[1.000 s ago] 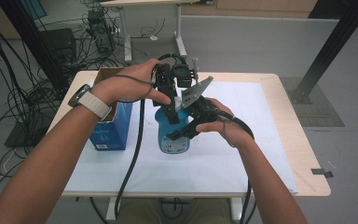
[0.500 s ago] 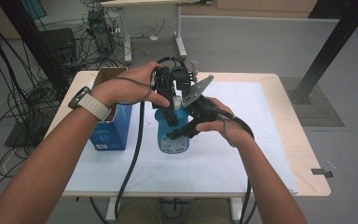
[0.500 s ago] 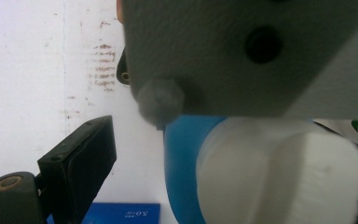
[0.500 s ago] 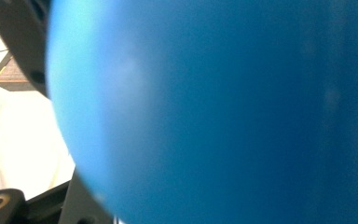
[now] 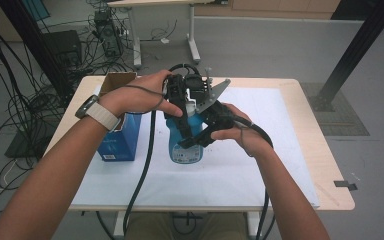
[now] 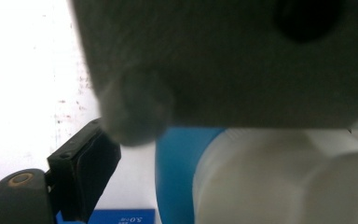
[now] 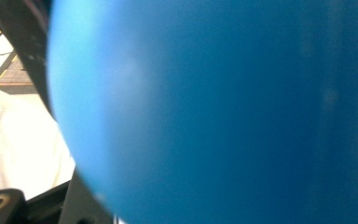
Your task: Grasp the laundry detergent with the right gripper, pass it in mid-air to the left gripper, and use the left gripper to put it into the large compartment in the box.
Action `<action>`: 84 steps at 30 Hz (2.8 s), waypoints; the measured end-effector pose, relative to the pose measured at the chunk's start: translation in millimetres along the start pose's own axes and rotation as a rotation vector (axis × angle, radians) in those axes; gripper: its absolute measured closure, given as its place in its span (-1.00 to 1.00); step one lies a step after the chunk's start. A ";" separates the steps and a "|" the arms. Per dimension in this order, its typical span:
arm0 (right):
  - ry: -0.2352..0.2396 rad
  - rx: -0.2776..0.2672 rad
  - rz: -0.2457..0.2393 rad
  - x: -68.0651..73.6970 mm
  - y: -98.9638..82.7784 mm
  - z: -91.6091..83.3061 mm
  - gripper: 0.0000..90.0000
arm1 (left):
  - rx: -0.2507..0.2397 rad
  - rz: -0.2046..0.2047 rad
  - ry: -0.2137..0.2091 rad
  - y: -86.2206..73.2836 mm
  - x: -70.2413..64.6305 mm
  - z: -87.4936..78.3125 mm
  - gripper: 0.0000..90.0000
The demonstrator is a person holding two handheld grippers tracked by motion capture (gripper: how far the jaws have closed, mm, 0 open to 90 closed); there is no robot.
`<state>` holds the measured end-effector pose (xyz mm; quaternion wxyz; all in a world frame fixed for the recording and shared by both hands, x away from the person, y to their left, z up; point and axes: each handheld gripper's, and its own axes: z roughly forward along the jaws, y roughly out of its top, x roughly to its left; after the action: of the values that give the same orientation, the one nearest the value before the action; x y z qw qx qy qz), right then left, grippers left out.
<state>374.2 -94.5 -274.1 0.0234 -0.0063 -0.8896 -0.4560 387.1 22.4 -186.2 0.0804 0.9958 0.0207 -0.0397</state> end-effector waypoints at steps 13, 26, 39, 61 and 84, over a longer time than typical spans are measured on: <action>0.005 0.001 0.014 1.9 0.9 0.4 -0.03 | -0.058 -0.042 -0.039 -2.9 -5.2 3.3 -0.41; 0.016 0.002 -0.008 -0.5 -0.7 4.0 -0.03 | -0.030 0.030 -0.044 -3.7 -5.4 2.2 -0.17; 0.009 0.008 -0.010 0.2 -0.9 2.1 -0.03 | -0.047 0.039 -0.032 -3.7 -6.4 2.0 -0.16; 0.002 0.015 -0.017 0.9 1.1 0.8 -0.03 | -0.062 0.039 -0.033 -6.9 -6.9 0.8 -0.16; -0.011 0.014 -0.048 2.2 3.4 0.0 -0.03 | -0.071 0.032 -0.025 -7.9 -10.1 -1.2 -0.17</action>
<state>372.1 -92.5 -271.2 0.0076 0.0128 -0.8929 -0.4500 376.7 30.1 -185.4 0.1166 0.9919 0.0052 -0.0498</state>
